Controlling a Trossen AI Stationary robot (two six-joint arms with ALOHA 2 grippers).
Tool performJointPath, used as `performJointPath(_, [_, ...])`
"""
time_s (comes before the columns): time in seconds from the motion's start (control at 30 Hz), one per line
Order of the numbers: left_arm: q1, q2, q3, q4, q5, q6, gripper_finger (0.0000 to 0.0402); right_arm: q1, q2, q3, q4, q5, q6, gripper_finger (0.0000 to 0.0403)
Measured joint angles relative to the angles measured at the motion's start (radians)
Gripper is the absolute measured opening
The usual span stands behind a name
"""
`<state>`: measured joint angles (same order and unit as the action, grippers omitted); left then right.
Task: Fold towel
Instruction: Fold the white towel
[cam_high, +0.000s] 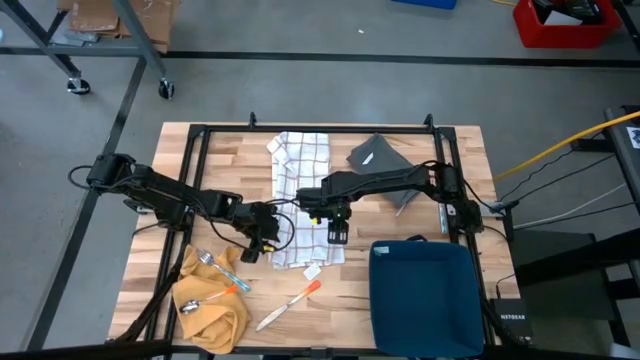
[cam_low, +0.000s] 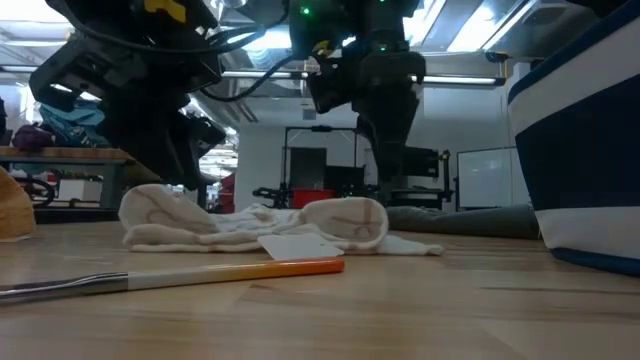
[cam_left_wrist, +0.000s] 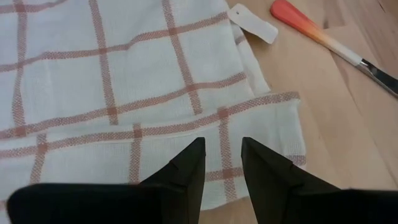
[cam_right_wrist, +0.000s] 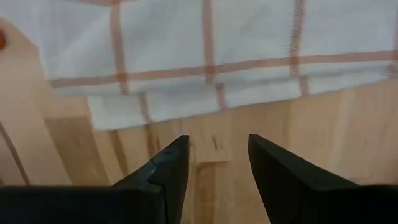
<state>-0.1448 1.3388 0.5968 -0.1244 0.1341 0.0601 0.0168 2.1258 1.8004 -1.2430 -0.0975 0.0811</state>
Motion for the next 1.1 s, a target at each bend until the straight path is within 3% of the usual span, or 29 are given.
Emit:
performJointPath(0.27, [0.0, 0.0, 0.0, 0.037, -0.011, 0.032, 0.0098, 0.064, 0.0, 0.0, 0.038, 0.033, -0.007, 0.0168])
performJointPath(0.47, [0.001, 0.0, 0.0, 0.079, -0.133, 0.08, 0.0103, 0.076, 0.0, 0.0, 0.045, 0.043, 0.007, 0.0168])
performJointPath(0.7, [0.008, 0.036, 0.0, 0.079, -0.296, 0.001, 0.0187, 0.076, 0.0, 0.0, 0.038, 0.044, -0.015, 0.0168])
performJointPath(0.83, [0.007, 0.047, 0.0, 0.089, -0.306, 0.056, 0.0231, 0.076, 0.0, 0.0, 0.035, 0.044, -0.036, 0.0168])
performJointPath(1.1, [-0.064, 0.031, 0.074, -0.031, -0.244, 0.097, 0.024, 0.114, 0.0, 0.0, 0.038, -0.002, -0.204, 0.0168])
